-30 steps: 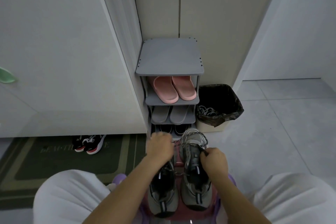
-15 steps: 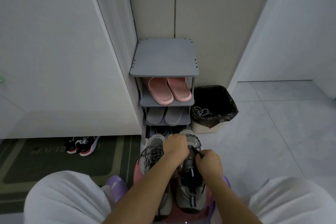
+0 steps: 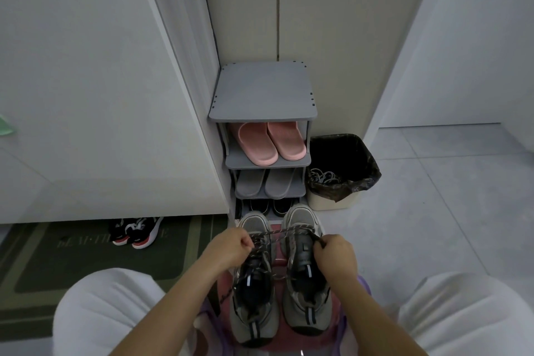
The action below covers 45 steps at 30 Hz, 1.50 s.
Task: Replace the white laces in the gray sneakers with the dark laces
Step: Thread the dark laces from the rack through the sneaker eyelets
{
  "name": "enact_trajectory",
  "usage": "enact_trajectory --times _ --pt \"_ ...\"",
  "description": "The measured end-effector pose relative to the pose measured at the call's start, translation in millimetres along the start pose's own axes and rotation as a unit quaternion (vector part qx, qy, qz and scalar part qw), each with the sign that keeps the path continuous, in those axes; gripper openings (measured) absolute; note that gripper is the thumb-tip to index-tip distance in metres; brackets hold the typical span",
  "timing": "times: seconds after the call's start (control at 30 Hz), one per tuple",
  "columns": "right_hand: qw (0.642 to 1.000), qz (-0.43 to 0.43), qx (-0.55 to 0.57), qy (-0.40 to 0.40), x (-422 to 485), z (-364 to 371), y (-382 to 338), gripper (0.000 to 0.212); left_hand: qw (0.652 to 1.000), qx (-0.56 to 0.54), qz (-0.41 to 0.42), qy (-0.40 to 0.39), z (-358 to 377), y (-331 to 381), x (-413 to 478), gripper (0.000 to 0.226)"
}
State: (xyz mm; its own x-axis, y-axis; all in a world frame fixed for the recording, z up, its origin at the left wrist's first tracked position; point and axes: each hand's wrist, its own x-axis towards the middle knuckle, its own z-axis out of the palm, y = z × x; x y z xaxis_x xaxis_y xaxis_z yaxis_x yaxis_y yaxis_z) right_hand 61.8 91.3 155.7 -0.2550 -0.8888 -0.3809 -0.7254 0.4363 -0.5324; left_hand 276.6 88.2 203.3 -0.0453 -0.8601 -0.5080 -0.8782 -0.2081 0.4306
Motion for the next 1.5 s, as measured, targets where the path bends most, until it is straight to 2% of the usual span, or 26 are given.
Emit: enact_trajectory --times 0.1,0.17,0.2,0.27,0.33,0.4,0.5,0.57,0.67,0.73,0.8,0.87,0.97,1.03,1.17,1.27,1.37,1.5 --pt "0.998 -0.039 -0.029 -0.025 4.1 -0.6 1.6 0.023 0.997 0.057 -0.007 -0.060 -4.6 6.9 2.4 0.020" --pt "0.996 -0.067 -0.032 -0.038 7.4 -2.6 1.0 0.038 0.994 0.080 -0.009 -0.075 -8.8 12.9 6.9 0.027" --pt "0.996 -0.078 -0.018 -0.034 9.9 -5.3 -1.9 0.042 0.994 0.090 -0.015 -0.068 -10.5 16.1 9.3 0.033" --pt "0.994 -0.110 -0.004 -0.016 17.7 -11.1 -12.4 0.035 0.993 0.111 -0.018 -0.022 -9.8 20.2 15.9 0.034" --pt "0.984 -0.169 -0.051 -0.014 28.2 -14.2 -25.8 0.024 0.994 0.104 -0.003 0.038 -6.1 23.8 23.6 0.026" --pt "0.971 -0.200 -0.127 -0.041 36.4 -13.7 -40.3 0.026 0.995 0.082 0.024 0.051 -1.3 28.0 31.2 0.025" --pt "0.943 -0.195 -0.246 -0.109 38.4 -7.9 -57.0 0.031 0.988 0.134 0.066 -0.024 3.8 32.6 38.4 0.036" --pt "0.934 -0.181 -0.268 -0.153 36.5 -5.9 -64.1 0.038 0.984 0.156 0.065 -0.057 4.6 31.6 43.2 0.031" --pt "0.955 -0.160 -0.170 -0.184 40.0 -11.5 -64.7 0.039 0.995 0.080 0.051 -0.040 -2.1 31.4 49.8 0.026" --pt "0.973 -0.110 -0.028 -0.203 42.3 -21.5 -63.8 0.058 0.997 -0.050 0.049 -0.031 -13.9 39.1 50.4 0.021" --pt "0.971 -0.085 0.067 -0.213 41.0 -33.0 -67.8 0.070 0.988 -0.135 0.069 -0.010 -27.7 49.9 49.2 0.022" --pt "0.968 -0.080 0.130 -0.197 40.7 -44.1 -76.8 0.069 0.976 -0.196 0.093 0.007 -39.4 58.1 47.4 0.021" --pt "0.938 -0.106 0.287 -0.163 42.1 -56.9 -90.3 0.043 0.962 -0.254 0.103 0.016 -52.8 60.2 45.9 0.012" --pt "0.918 -0.108 0.352 -0.145 44.3 -66.1 -96.2 0.033 0.959 -0.265 0.101 0.022 -57.8 53.0 47.6 0.013" --pt "0.907 -0.099 0.395 -0.110 47.5 -81.9 -96.0 0.023 0.959 -0.273 0.068 0.012 -53.6 31.4 49.5 0.019" --pt "0.883 -0.048 0.462 -0.074 54.4 -87.7 -89.0 0.022 0.969 -0.244 0.041 0.004 -40.2 17.6 47.7 0.014" --pt "0.874 -0.024 0.484 -0.047 57.9 -93.9 -87.0 0.024 0.978 -0.206 0.028 -0.015 -27.2 2.5 46.5 0.006" --pt "0.843 0.013 0.537 -0.016 58.7 -102.2 -84.5 0.022 0.987 -0.163 0.002 -0.002 -22.4 -14.2 47.1 0.022"
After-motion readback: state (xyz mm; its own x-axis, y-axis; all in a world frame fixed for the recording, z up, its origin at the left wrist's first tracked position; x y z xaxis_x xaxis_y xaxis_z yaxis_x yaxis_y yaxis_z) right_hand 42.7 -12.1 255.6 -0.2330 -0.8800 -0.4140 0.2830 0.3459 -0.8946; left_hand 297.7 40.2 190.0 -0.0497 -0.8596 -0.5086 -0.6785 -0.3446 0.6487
